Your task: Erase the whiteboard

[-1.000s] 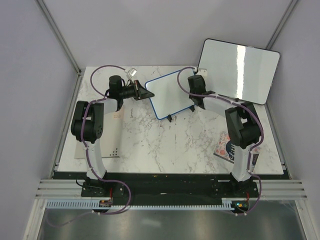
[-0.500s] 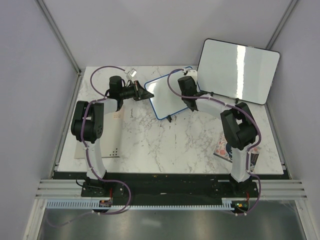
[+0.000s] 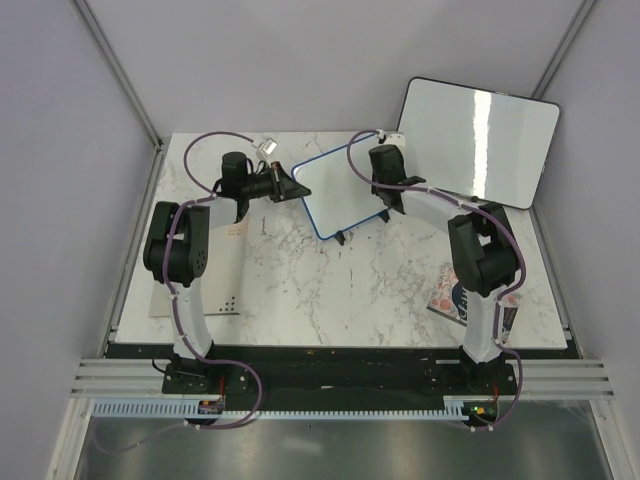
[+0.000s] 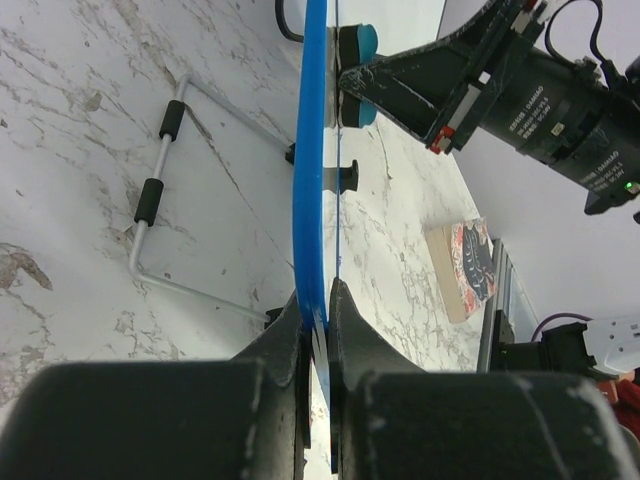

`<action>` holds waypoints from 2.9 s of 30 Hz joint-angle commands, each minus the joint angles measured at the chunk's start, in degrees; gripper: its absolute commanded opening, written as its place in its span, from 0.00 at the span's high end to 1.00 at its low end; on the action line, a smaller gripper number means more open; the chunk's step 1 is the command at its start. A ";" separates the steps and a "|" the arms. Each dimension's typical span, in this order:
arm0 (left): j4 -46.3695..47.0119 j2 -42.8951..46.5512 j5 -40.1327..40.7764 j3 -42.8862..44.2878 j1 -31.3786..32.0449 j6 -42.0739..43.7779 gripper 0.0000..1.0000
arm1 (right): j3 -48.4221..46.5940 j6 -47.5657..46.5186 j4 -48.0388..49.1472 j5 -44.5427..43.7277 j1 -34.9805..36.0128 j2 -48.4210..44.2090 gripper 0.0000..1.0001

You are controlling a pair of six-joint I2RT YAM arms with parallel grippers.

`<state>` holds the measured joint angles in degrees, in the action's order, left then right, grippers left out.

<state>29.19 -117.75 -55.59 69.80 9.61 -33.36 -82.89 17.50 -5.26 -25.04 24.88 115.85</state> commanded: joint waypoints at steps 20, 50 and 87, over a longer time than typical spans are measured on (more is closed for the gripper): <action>-2.65 -2.13 -8.65 -0.81 5.34 10.86 0.98 | 19.44 -1.59 32.86 34.79 2.79 -0.37 1.00; -3.70 -1.60 -8.65 -0.10 5.34 10.78 0.98 | 20.66 0.87 23.97 15.28 7.20 0.87 1.00; -4.32 -1.07 -8.39 -0.28 5.25 11.30 0.98 | 21.10 7.55 15.98 14.74 -11.61 -3.43 1.00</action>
<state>28.86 -118.43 -59.77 70.46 11.11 -29.41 -64.55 26.35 17.87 -10.96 13.58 111.37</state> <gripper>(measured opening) 0.063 0.068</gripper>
